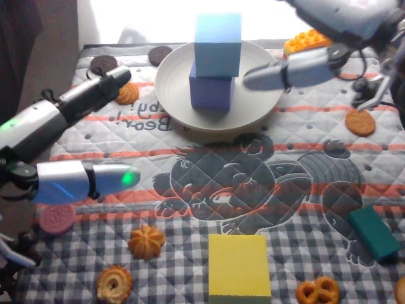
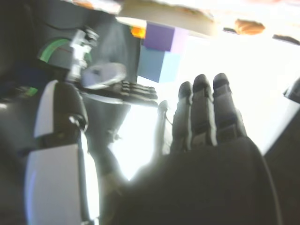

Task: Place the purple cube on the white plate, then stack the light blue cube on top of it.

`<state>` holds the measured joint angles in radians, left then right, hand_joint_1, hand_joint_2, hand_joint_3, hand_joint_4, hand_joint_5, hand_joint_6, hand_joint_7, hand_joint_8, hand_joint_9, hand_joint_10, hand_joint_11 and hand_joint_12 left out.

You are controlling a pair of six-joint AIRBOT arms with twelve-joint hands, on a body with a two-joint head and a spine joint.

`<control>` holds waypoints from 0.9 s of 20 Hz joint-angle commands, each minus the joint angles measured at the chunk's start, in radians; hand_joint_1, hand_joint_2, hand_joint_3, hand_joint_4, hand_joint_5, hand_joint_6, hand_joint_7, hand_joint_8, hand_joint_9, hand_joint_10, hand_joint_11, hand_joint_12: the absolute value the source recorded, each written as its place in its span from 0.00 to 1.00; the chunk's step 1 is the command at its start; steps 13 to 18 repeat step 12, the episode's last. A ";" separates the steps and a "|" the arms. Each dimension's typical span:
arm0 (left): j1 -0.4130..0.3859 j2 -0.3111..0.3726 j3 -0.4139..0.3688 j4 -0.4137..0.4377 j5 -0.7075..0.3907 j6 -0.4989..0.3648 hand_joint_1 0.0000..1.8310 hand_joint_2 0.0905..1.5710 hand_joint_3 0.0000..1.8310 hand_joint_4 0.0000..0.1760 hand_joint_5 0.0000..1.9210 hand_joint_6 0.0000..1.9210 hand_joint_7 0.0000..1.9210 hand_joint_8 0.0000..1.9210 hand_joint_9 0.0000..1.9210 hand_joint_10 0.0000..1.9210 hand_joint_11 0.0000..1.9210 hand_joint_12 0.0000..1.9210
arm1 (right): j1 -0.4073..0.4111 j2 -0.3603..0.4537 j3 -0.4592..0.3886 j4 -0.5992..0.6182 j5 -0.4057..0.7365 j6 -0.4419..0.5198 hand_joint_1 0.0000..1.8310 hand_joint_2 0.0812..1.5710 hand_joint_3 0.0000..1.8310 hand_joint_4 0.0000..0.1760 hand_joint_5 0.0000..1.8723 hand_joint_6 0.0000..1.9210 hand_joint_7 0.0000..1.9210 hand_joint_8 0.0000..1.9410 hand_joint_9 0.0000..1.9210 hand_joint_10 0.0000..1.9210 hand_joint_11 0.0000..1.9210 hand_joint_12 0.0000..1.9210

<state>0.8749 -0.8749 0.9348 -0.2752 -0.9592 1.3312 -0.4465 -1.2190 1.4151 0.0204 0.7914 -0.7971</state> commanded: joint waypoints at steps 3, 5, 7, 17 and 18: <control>0.027 0.044 -0.013 0.012 -0.246 -0.097 0.43 0.56 0.00 0.97 0.00 0.00 0.00 0.00 0.00 0.00 0.00 0.00 | -0.076 0.119 -0.099 0.013 0.312 0.004 0.33 0.48 0.01 1.00 0.00 0.00 0.00 0.00 0.00 0.00 0.00 0.00; 0.057 0.072 -0.029 0.001 -0.318 -0.131 0.39 0.57 0.00 0.57 0.00 0.00 0.00 0.00 0.00 0.00 0.00 0.00 | -0.141 0.171 -0.149 0.014 0.394 0.004 0.38 0.48 0.00 1.00 0.00 0.00 0.00 0.00 0.00 0.00 0.00 0.00; 0.110 0.108 -0.048 -0.001 -0.434 -0.211 0.36 0.54 0.00 0.94 0.00 0.00 0.00 0.00 0.00 0.00 0.00 0.00 | -0.264 0.231 -0.217 0.062 0.529 0.004 0.39 0.49 0.01 1.00 0.00 0.00 0.00 0.00 0.00 0.00 0.00 0.00; 0.234 0.124 -0.052 -0.028 -0.662 -0.407 0.22 0.62 0.01 0.63 0.00 0.00 0.07 0.01 0.03 0.01 0.04 0.02 | -0.586 0.322 -0.338 0.199 0.815 0.073 0.39 0.52 0.01 1.00 0.00 0.00 0.00 0.00 0.00 0.00 0.00 0.00; 0.234 0.124 -0.052 -0.028 -0.662 -0.407 0.22 0.62 0.01 0.63 0.00 0.00 0.07 0.01 0.03 0.01 0.04 0.02 | -0.586 0.322 -0.338 0.199 0.815 0.073 0.39 0.52 0.01 1.00 0.00 0.00 0.00 0.00 0.00 0.00 0.00 0.00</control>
